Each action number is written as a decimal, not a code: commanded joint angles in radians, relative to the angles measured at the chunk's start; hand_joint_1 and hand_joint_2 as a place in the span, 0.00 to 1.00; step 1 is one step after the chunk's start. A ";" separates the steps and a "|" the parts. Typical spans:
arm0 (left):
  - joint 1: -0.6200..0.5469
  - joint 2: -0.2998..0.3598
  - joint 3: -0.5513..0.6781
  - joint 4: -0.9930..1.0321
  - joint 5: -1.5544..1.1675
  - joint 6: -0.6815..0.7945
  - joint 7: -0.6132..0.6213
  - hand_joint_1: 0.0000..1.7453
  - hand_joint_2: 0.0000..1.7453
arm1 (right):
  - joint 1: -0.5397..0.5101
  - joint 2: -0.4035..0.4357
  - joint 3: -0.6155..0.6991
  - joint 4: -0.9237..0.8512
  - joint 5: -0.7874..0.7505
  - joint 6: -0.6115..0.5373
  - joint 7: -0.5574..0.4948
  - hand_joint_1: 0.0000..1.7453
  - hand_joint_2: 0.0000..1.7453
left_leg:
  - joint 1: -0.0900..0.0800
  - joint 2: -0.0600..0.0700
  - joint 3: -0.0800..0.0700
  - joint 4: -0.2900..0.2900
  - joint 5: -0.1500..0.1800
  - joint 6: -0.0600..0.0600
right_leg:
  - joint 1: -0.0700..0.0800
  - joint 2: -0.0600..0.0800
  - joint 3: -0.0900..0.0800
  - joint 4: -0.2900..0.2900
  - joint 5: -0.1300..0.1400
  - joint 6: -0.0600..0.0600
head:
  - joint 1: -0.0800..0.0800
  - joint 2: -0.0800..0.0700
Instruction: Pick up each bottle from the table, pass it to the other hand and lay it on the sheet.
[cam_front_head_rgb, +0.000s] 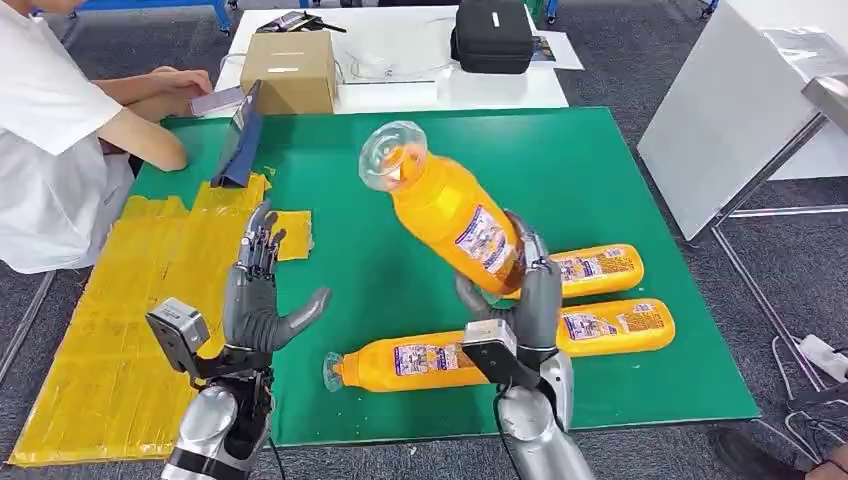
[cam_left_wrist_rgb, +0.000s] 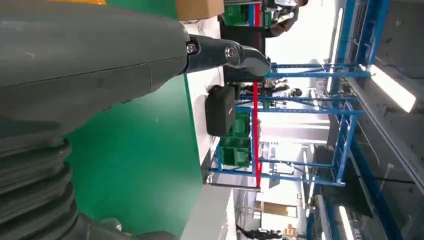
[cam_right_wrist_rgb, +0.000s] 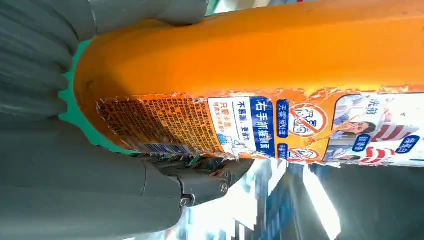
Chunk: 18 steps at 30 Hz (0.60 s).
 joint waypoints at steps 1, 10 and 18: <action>0.007 0.055 -0.057 -0.053 -0.027 -0.001 -0.033 0.00 1.00 | -0.014 -0.033 0.099 0.055 -0.052 0.110 -0.033 1.00 1.00 | 0.002 0.000 0.006 0.001 -0.003 -0.002 | 0.002 0.004 0.006 0.000 -0.003 -0.003 | 0.000 0.000; -0.004 0.056 -0.056 -0.040 -0.028 -0.002 -0.042 0.00 1.00 | -0.037 -0.026 0.168 0.113 -0.009 0.148 -0.021 1.00 1.00 | 0.001 0.001 0.003 -0.001 -0.001 -0.001 | 0.001 0.003 0.003 -0.001 -0.001 -0.002 | 0.000 0.000; -0.004 0.056 -0.056 -0.040 -0.028 -0.002 -0.042 0.00 1.00 | -0.037 -0.026 0.168 0.113 -0.009 0.148 -0.021 1.00 1.00 | 0.001 0.000 0.003 0.000 -0.001 -0.001 | 0.001 0.002 0.003 -0.001 -0.001 -0.002 | 0.000 0.000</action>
